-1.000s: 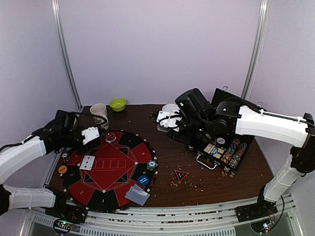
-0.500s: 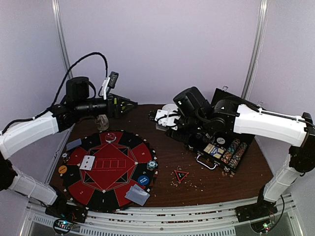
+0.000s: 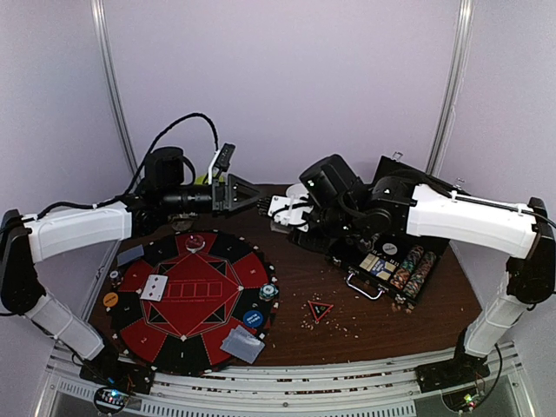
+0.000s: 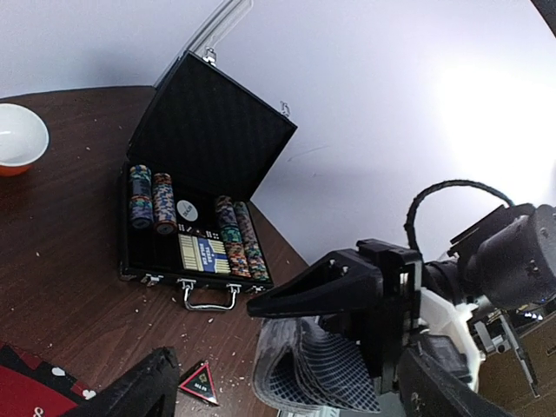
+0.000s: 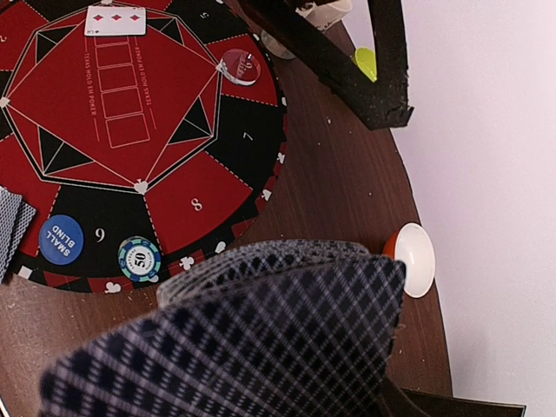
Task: Distribute texas hold em gaming equipment
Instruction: Pass from the right arm to the left
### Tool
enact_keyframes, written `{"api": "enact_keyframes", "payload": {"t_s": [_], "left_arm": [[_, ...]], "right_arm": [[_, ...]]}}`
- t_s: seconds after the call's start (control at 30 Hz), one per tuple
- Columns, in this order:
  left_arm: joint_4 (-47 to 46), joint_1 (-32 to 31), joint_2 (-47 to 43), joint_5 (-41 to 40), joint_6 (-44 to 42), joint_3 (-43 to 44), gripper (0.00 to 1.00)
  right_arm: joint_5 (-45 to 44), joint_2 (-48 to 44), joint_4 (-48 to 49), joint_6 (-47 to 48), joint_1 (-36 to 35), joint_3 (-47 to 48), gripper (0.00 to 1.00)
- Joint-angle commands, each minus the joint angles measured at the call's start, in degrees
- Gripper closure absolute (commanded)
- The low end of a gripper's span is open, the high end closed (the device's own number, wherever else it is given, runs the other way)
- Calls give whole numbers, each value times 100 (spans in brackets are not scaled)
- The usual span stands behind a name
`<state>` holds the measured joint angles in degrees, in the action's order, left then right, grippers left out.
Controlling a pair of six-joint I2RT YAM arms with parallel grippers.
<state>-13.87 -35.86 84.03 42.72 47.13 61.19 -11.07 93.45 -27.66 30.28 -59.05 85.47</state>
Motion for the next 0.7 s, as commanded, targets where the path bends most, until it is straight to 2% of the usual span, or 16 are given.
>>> {"api": "enact_keyframes", "payload": {"t_s": [0.0, 0.07, 0.13, 0.33, 0.53, 0.67], "left_arm": [[-70, 5, 318, 223, 150, 132, 13], [-26, 1, 383, 196, 248, 133, 18], [-152, 8, 454, 178, 426, 76, 18], [-988, 0, 570, 464, 881, -106, 8], [-902, -50, 531, 490, 659, -62, 3], [-336, -138, 674, 464, 355, 171, 3]], "right_arm": [[26, 79, -18, 13, -38, 233, 55], [27, 77, -19, 14, -41, 225, 55], [35, 77, -16, 20, -53, 226, 55], [39, 64, -17, 22, -53, 199, 55], [46, 68, 3, 30, -54, 184, 55], [52, 102, -3, 31, -51, 213, 55]]}}
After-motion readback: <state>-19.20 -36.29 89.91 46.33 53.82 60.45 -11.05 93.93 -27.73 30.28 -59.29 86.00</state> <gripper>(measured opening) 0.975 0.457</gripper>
